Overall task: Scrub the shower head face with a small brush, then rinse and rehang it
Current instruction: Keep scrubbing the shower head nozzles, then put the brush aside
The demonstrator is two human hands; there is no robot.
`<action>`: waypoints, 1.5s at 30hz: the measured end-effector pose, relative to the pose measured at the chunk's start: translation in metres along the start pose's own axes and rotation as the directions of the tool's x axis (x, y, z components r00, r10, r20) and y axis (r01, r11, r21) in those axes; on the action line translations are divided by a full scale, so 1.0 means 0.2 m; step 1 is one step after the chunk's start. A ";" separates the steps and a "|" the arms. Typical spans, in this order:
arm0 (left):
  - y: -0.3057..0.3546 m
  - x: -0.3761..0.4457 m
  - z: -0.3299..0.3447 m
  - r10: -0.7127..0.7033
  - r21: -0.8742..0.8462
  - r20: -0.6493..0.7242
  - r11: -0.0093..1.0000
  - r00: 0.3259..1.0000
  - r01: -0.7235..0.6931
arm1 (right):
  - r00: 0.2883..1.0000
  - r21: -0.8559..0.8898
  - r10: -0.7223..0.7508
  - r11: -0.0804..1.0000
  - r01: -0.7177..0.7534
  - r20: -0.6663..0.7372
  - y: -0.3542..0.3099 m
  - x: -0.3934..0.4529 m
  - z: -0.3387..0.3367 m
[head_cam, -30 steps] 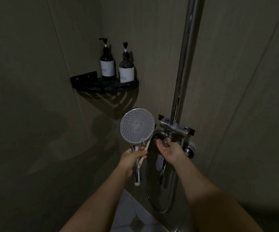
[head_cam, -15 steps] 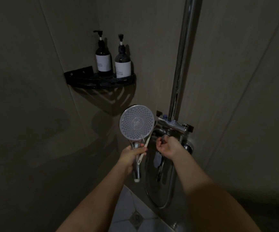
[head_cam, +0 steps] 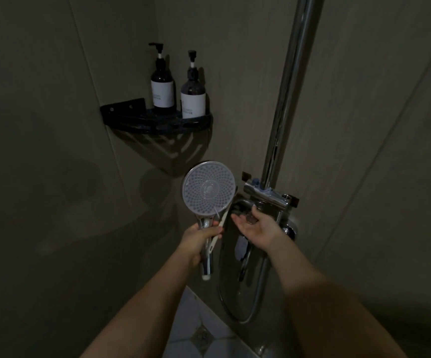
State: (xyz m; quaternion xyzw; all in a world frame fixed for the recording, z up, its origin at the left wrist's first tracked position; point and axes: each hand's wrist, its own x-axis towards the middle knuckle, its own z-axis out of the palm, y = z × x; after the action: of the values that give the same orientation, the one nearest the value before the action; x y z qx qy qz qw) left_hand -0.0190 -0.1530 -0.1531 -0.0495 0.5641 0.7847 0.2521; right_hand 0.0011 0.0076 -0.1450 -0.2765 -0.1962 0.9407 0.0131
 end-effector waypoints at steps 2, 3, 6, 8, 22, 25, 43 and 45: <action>0.00 -0.01 0.00 0.013 -0.001 0.002 1.000 1.000 -0.013 | 0.997 0.162 -0.030 0.987 0.019 0.069 0.05 0.01 -0.01; 0.01 -0.02 0.00 0.017 -0.003 0.005 1.000 1.000 -0.017 | 0.994 0.223 -0.050 0.974 0.028 0.092 0.07 0.01 -0.01; 0.04 -0.03 -0.02 0.026 -0.011 0.008 1.000 1.000 -0.026 | 0.987 0.346 -0.105 0.937 0.057 0.121 0.10 -0.02 -0.01; 0.07 -0.04 -0.04 0.034 -0.022 0.001 0.999 0.999 -0.034 | 0.989 0.350 -0.111 0.934 0.070 0.100 0.10 0.01 -0.02; 0.05 -0.04 -0.07 -0.008 0.012 0.019 1.000 1.000 0.008 | 0.914 -0.682 -0.346 0.722 0.117 -0.210 0.10 0.10 0.02; 0.04 -0.03 -0.08 -0.011 0.020 0.019 1.000 1.000 0.010 | 0.843 -0.816 -0.462 0.576 0.050 -0.274 0.10 0.10 0.05; -0.02 -0.04 -0.17 -0.027 0.035 0.002 0.999 1.000 0.027 | 0.674 -0.937 -0.738 -0.203 -0.285 -0.045 0.11 0.03 0.07; -0.04 -0.03 -0.18 -0.038 0.052 -0.002 0.998 0.999 0.038 | 0.686 -0.958 -0.726 -0.160 -0.237 -0.048 0.11 0.03 0.05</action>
State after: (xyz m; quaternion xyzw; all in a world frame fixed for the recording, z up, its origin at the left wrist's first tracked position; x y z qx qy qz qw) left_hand -0.0175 -0.1868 -0.1702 -0.0541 0.5833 0.7648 0.2680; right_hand -0.0073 -0.0163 -0.1483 -0.4312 -0.8518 0.2875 0.0767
